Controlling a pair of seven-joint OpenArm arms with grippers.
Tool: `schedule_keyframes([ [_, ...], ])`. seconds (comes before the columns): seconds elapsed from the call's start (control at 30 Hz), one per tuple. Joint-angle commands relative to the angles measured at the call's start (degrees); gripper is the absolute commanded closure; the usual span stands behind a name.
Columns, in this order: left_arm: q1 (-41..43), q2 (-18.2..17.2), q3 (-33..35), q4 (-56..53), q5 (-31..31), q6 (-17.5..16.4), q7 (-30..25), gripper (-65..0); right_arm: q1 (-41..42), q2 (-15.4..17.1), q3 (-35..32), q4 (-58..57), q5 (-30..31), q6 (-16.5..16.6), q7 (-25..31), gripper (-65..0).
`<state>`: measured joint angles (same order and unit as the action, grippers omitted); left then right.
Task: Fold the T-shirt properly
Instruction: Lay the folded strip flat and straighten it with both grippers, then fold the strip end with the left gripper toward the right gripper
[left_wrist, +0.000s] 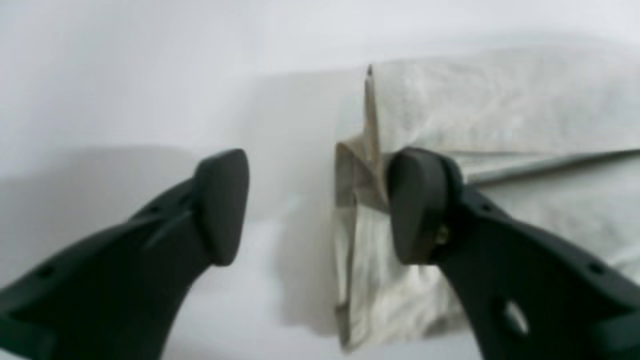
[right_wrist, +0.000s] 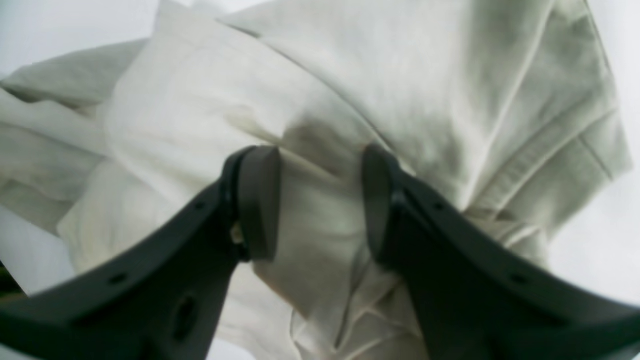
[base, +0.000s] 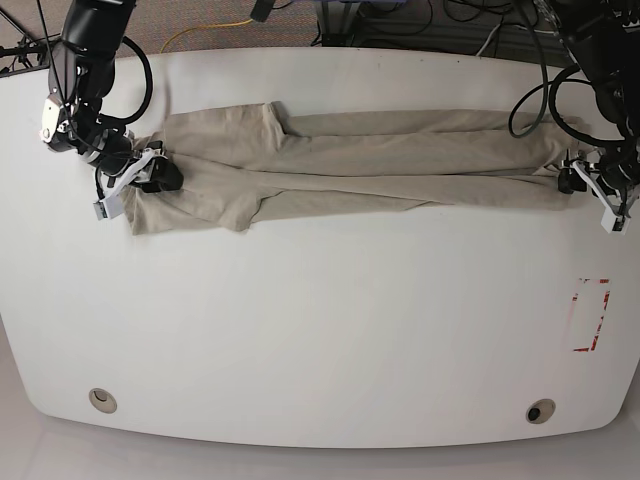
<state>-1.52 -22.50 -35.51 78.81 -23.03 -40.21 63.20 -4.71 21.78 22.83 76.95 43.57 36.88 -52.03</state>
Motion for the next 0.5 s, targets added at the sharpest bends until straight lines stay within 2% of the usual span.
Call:
schedule_keyframes([
  [0.0, 1.7, -3.1, -1.0, 3.5, -5.9, 0.2, 1.3, -44.3, 0.3, 1.3, 0.3, 0.7, -1.2, -0.6, -0.6, -26.8],
  [0.2, 7.5, -3.2, -1.2, 5.5, -18.1, 0.2, 1.7, -44.4, -0.2, 0.3, 0.3, 0.7, -1.2, 2.9, -0.6, -26.5],
  [0.47, 11.3, -1.4, -1.3, 5.1, -19.0, 0.2, 0.7, -44.0, -0.6, 0.0, 0.3, 0.7, -1.2, 3.1, -0.6, -26.3],
])
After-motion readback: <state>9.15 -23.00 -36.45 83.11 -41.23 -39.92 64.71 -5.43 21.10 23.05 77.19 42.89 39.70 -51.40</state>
